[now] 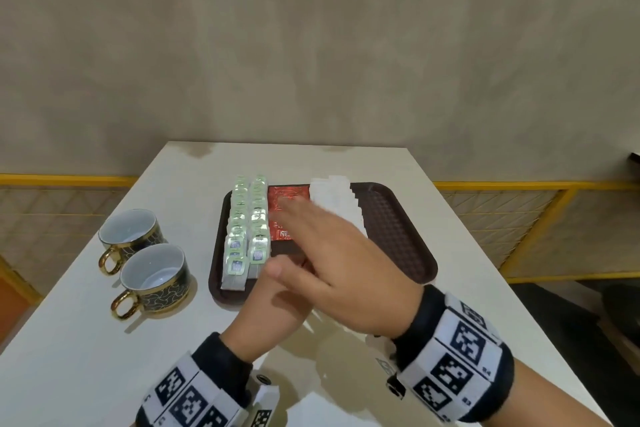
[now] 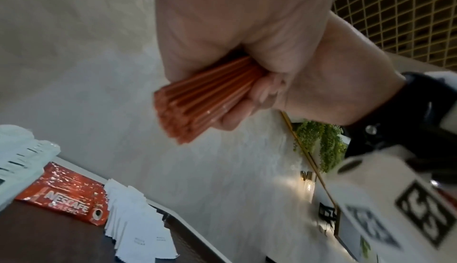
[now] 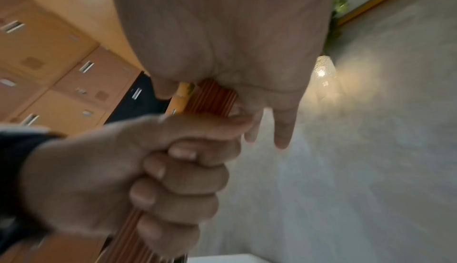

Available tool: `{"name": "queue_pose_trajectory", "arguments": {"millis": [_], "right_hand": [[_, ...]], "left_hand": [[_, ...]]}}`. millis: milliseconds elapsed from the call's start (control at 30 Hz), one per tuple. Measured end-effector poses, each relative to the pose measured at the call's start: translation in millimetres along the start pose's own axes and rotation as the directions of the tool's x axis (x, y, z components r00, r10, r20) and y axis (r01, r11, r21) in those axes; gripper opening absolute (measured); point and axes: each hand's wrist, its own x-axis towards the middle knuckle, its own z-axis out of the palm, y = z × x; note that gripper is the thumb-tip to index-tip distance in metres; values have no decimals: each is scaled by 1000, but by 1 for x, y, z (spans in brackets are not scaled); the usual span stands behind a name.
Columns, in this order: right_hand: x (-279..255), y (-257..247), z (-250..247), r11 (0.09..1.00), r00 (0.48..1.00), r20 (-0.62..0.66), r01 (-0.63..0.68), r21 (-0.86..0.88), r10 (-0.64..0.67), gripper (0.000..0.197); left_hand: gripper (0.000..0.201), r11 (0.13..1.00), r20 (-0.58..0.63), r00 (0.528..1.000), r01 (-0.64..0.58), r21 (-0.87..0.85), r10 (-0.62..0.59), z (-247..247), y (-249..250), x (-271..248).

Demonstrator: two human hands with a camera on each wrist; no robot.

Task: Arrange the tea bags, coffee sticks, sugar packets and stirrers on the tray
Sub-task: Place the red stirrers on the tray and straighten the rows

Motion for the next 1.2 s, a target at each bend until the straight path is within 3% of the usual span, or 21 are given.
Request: {"name": "queue_pose_trajectory", "arguments": {"millis": [67, 167, 200, 233, 300, 333, 433, 500, 600, 733, 800, 900, 967, 1033, 1100, 1133, 1200], "right_hand": [[-1, 2, 4, 1000, 999, 35, 4, 17, -5, 64], [-6, 10, 0, 976, 971, -182, -124, 179, 156, 59], [-7, 12, -2, 958, 940, -253, -171, 229, 229, 54], [-7, 12, -2, 945, 919, -270, -225, 236, 286, 53], [-3, 10, 3, 946, 920, -226, -300, 120, 321, 56], [-1, 9, 9, 955, 925, -238, -290, 62, 297, 55], [7, 14, 16, 977, 928, -308, -208, 43, 211, 38], [12, 22, 10, 975, 924, -316, -186, 123, 216, 35], [18, 33, -7, 968, 905, -370, -142, 208, 212, 45], [17, 39, -7, 883, 820, -470, -87, 461, 326, 36], [15, 36, -1, 760, 821, -386, -87, 644, 421, 23], [14, 41, 16, 544, 886, -53, -235, 806, 462, 28], [17, 46, 23, 472, 880, 59, -309, 826, 472, 13], [18, 51, 27, 428, 855, 106, -358, 830, 508, 8], [21, 51, 26, 352, 835, 129, -360, 864, 536, 20], [23, 52, 22, 337, 826, 110, -341, 878, 552, 25], [33, 65, 9, 329, 790, 36, -295, 897, 612, 24]], "left_hand": [[34, 987, 119, 984, 139, -76, -130, -4, -10, -2], [6, 990, 53, 992, 120, -73, -116, -1, -19, 9], [15, 988, 35, 990, 140, -65, -138, -1, -18, 13], [22, 987, 29, 990, 143, -70, -142, -1, -18, 15], [2, 985, 56, 989, 140, -97, -135, 3, -21, 18], [16, 983, 61, 987, 157, -93, -151, 5, -18, 18], [21, 988, -2, 989, 148, -46, -148, 11, -17, 25], [35, 980, 21, 982, 190, -66, -189, 11, -17, 25], [42, 981, 74, 981, 184, -69, -179, 8, -19, 21], [40, 975, 39, 978, 206, -86, -203, 10, -26, 28], [34, 964, 19, 969, 247, -102, -246, 11, -27, 32], [28, 977, -4, 977, 211, -28, -212, 17, -25, 36], [42, 980, 8, 980, 197, -26, -197, 24, -21, 39], [37, 958, 56, 963, 269, -94, -265, 29, -23, 43], [21, 944, 116, 944, 318, -83, -308, 30, -30, 45], [12, 941, 162, 934, 333, -66, -319, 28, -35, 47], [18, 930, 243, 908, 364, -51, -342, 25, -43, 46]]}}
